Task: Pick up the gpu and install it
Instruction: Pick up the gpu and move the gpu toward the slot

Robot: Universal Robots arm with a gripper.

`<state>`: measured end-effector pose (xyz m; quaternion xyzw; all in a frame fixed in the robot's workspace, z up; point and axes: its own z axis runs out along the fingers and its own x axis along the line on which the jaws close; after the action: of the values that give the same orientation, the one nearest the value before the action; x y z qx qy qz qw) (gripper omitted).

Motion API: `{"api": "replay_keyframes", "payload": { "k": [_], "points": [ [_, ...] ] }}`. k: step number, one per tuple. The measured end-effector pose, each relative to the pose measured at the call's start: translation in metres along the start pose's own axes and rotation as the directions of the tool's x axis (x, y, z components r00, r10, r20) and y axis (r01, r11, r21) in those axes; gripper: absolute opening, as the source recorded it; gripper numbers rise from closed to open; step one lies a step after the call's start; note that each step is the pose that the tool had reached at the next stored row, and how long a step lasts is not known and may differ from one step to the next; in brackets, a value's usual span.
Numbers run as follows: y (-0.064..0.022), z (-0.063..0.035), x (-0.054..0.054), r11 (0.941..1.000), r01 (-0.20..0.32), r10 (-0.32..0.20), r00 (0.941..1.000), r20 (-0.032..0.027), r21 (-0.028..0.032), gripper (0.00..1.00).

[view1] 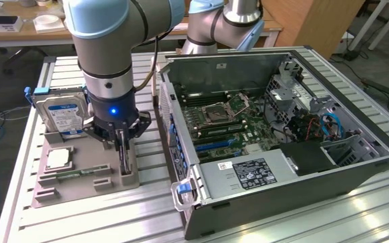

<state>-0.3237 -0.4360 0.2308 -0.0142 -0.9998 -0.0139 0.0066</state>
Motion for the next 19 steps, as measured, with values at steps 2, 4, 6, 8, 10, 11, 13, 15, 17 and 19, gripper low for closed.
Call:
{"api": "replay_keyframes", "payload": {
  "k": [2,4,6,8,10,11,13,15,17,19],
  "points": [
    [0.0000,0.0000,0.0000,1.0000,0.000,0.000,1.0000,0.0000,0.0001,0.27],
    [0.0000,0.0000,0.0000,1.0000,0.000,0.000,1.0000,0.0000,0.0000,0.26],
    [0.0000,0.0001,0.0000,1.0000,0.000,0.000,1.0000,0.0000,0.0000,0.26],
    [0.0000,0.0001,0.0000,1.0000,0.000,0.000,1.0000,0.0000,0.0001,0.26],
    [0.0000,0.0001,0.0000,1.0000,0.000,0.000,1.0000,0.0000,0.0000,0.26],
    [0.0000,0.0001,0.0000,1.0000,0.000,0.000,1.0000,0.0000,0.0000,0.26],
    [0.0000,0.0001,0.0000,1.0000,0.000,0.000,1.0000,0.0001,0.0001,0.26],
    [0.0001,-0.0004,0.0000,1.0000,0.000,0.000,1.0000,0.0004,-0.0006,0.26],
    [0.0001,-0.0018,0.0001,1.0000,0.000,0.000,1.0000,0.0001,-0.0007,0.26],
    [0.0001,-0.0028,0.0000,1.0000,0.000,0.000,1.0000,0.0002,-0.0009,0.26]
  ]
}}
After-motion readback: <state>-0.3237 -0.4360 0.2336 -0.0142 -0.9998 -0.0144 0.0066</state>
